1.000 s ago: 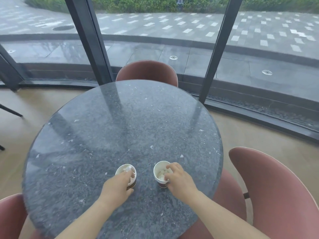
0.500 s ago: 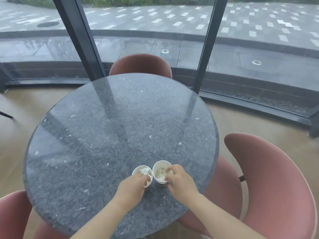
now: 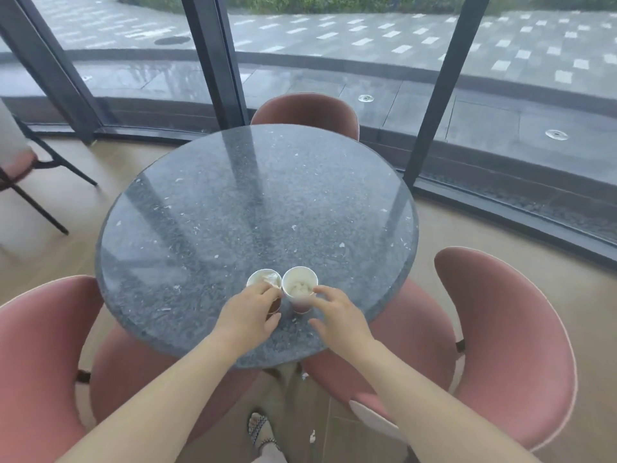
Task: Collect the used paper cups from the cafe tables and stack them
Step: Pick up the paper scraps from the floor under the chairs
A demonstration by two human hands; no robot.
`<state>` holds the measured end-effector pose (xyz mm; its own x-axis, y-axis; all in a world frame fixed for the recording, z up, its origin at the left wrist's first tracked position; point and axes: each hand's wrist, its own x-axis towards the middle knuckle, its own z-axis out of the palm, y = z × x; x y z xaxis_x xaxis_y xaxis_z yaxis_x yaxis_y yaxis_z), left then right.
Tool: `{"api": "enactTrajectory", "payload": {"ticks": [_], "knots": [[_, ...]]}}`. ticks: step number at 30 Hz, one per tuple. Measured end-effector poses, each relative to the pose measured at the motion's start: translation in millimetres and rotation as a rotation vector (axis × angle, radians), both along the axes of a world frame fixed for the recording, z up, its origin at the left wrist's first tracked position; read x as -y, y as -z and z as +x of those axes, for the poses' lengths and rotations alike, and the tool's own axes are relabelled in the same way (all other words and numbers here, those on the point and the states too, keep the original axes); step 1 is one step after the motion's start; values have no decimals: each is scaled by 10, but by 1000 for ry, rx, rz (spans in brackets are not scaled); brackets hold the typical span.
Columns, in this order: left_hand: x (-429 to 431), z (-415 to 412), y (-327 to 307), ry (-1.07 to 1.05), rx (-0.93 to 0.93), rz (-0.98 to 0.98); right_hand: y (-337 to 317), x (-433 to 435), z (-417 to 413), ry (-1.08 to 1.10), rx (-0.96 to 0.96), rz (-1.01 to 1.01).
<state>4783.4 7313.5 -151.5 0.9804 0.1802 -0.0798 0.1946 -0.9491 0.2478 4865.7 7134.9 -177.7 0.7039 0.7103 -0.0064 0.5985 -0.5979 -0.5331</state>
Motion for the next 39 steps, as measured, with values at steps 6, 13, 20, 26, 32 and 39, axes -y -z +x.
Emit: {"api": "enactTrajectory", "payload": {"ticks": [6,13,20,26,32,39], "knots": [[342,-490,-158,-37,30,-18,-47,238,-386,-57,-10,78],[492,-919,-159,-31,25,-122,-91,382,-933,-25,-4,148],[326,-1399,-107,54,62,-161,-32,262,-1586,80,-44,140],[174,-1784,208,91,4,-218,227,246,-1979,192,-82,89],[276,-1862,701,105,-62,-195,701,364,-2064,222,-129,60],[527,-1742,1852,61,-120,-235,1864,576,-1993,194,-193,30]]}}
